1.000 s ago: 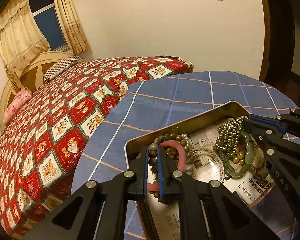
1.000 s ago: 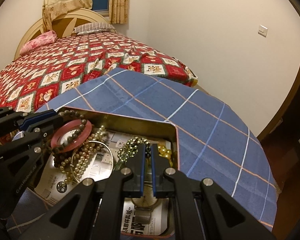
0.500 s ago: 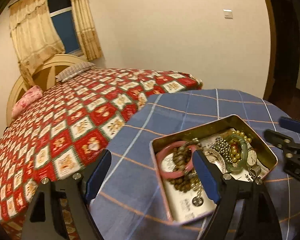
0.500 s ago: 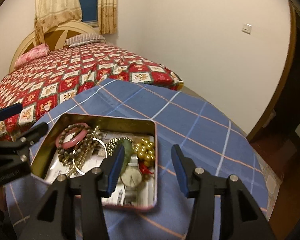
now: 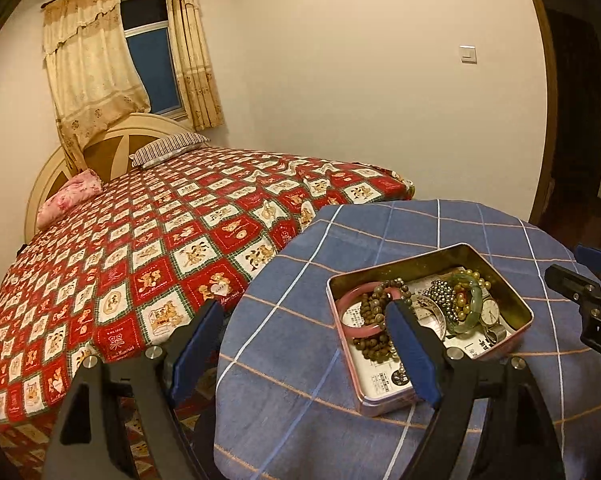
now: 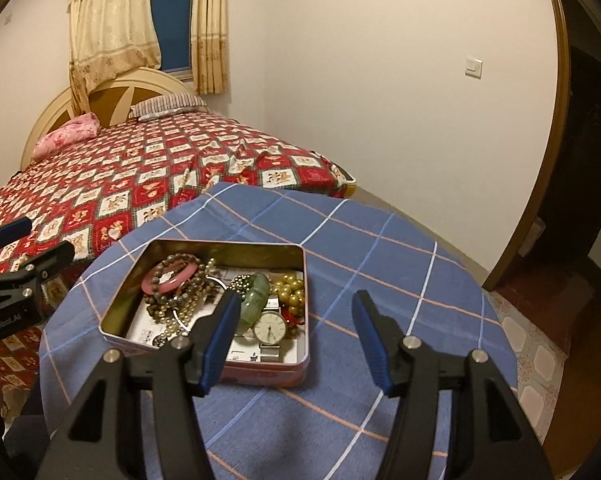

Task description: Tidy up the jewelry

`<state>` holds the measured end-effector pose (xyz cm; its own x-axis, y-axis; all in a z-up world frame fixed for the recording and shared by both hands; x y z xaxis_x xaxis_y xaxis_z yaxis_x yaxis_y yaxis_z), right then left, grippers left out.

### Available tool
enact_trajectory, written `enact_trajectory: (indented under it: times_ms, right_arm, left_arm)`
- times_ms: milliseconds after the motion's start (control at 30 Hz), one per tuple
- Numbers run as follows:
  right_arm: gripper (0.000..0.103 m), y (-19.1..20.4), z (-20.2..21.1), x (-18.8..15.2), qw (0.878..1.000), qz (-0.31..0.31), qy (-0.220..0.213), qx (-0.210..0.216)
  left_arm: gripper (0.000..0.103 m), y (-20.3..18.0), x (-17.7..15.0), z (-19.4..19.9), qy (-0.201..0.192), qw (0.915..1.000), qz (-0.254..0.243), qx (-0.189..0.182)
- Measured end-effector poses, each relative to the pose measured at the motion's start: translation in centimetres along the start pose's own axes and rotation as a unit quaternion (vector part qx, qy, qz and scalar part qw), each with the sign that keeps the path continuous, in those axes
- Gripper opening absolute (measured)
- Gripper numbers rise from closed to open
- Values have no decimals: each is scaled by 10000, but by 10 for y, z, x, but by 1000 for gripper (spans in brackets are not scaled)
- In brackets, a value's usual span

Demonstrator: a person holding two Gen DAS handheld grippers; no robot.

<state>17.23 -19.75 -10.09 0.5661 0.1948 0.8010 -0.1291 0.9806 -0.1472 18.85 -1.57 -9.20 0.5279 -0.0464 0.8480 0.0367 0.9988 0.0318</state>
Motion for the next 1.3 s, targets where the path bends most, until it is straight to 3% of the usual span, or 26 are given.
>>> enact_trajectory:
  times_ms: [1300]
  right_arm:
    - [66, 6, 8, -5, 10000, 1, -31, 32]
  left_arm:
    - [83, -3, -3, -2, 57, 10000, -17, -49]
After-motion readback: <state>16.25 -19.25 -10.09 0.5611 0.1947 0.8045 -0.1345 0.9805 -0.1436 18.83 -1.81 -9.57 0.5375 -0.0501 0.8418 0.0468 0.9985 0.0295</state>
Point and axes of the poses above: each gripper's, at about its wrist camera, not at the fingertips, and z roughly against the way its jaws point, y to its left, x to its top, the point moved 6 cm from there along -z, roughly the way its jaws point, and after that the axes turned 7 degrees about z, right-handed, at the moved point
